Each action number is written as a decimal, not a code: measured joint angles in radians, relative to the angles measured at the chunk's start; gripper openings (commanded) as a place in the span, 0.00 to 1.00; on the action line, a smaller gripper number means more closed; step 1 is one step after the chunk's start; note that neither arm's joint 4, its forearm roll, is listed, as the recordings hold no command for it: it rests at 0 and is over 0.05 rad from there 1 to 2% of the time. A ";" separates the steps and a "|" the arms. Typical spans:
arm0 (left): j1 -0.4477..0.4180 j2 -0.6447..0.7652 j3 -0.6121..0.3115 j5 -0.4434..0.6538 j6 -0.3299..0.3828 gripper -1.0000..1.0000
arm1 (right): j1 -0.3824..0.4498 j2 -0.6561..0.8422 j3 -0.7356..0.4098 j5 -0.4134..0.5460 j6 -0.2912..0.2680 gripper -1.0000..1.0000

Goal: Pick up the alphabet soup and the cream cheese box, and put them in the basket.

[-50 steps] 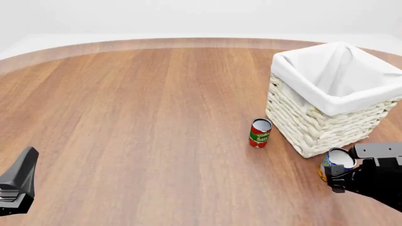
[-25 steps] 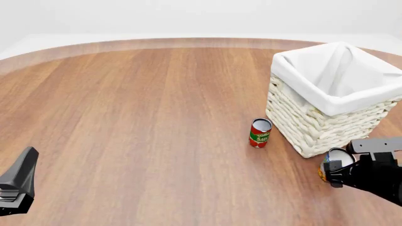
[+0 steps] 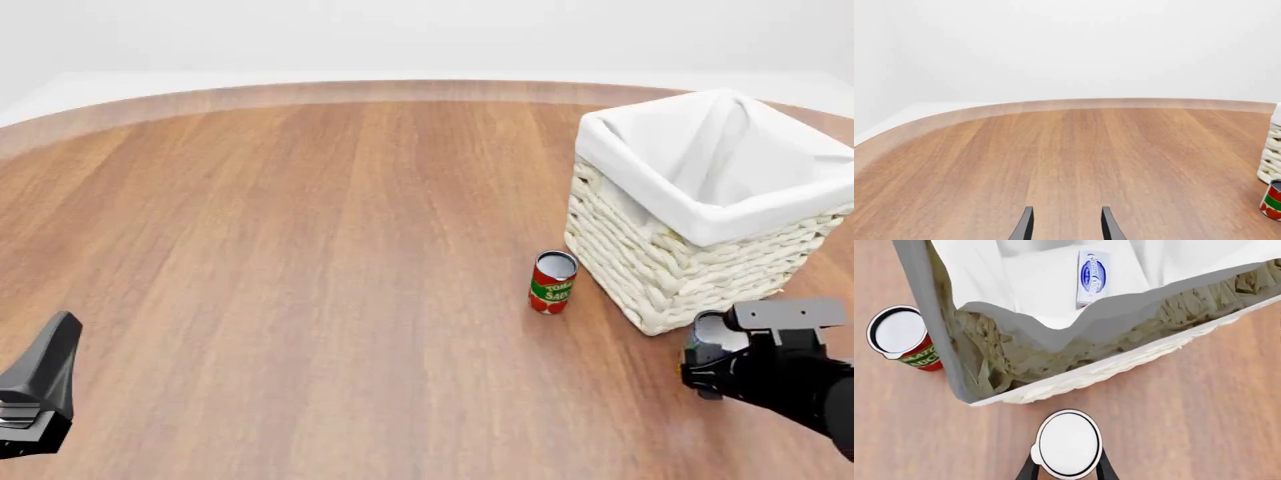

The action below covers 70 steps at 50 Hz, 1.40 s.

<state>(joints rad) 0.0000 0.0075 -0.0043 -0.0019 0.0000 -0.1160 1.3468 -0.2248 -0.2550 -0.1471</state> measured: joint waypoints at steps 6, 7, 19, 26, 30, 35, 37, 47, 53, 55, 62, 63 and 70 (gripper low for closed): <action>0.000 0.000 0.000 0.000 0.000 1.00 | 0.002 0.003 0.002 -0.011 0.000 0.00; 0.000 0.000 0.000 0.000 0.000 1.00 | 0.003 0.003 0.002 -0.012 0.000 0.00; 0.000 0.000 0.000 0.000 0.000 1.00 | 0.004 0.001 0.012 -0.020 -0.001 0.00; 0.000 0.000 0.000 0.000 0.000 1.00 | 0.004 -0.013 0.020 -0.011 -0.003 0.00; 0.000 0.000 0.000 0.000 0.000 1.00 | 0.005 -0.039 0.026 0.013 -0.004 0.00; 0.000 0.000 0.000 0.000 0.000 1.00 | 0.007 -0.090 0.033 0.057 -0.003 0.00; 0.000 0.000 0.000 0.000 0.000 1.00 | 0.008 -0.115 0.034 0.078 -0.002 0.00; 0.000 0.000 0.000 0.000 0.000 1.00 | 0.018 -0.237 0.033 0.193 0.000 0.00; 0.000 0.000 0.000 0.000 0.000 1.00 | 0.020 -0.309 0.018 0.273 0.000 0.00; 0.000 0.000 0.000 0.000 0.000 1.00 | 0.021 -0.330 0.013 0.297 0.000 0.00; 0.000 0.000 0.000 0.000 0.000 1.00 | 0.025 -0.392 0.001 0.363 0.001 0.00; 0.000 0.000 0.000 0.000 0.000 1.00 | 0.025 -0.401 -0.001 0.373 0.001 0.00; 0.000 0.000 0.000 0.000 0.000 1.00 | 0.027 -0.460 -0.023 0.449 -0.002 0.00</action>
<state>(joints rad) 0.0000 0.0075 -0.0043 -0.0019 0.0000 -0.0893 0.8870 -0.2479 0.1936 -0.1495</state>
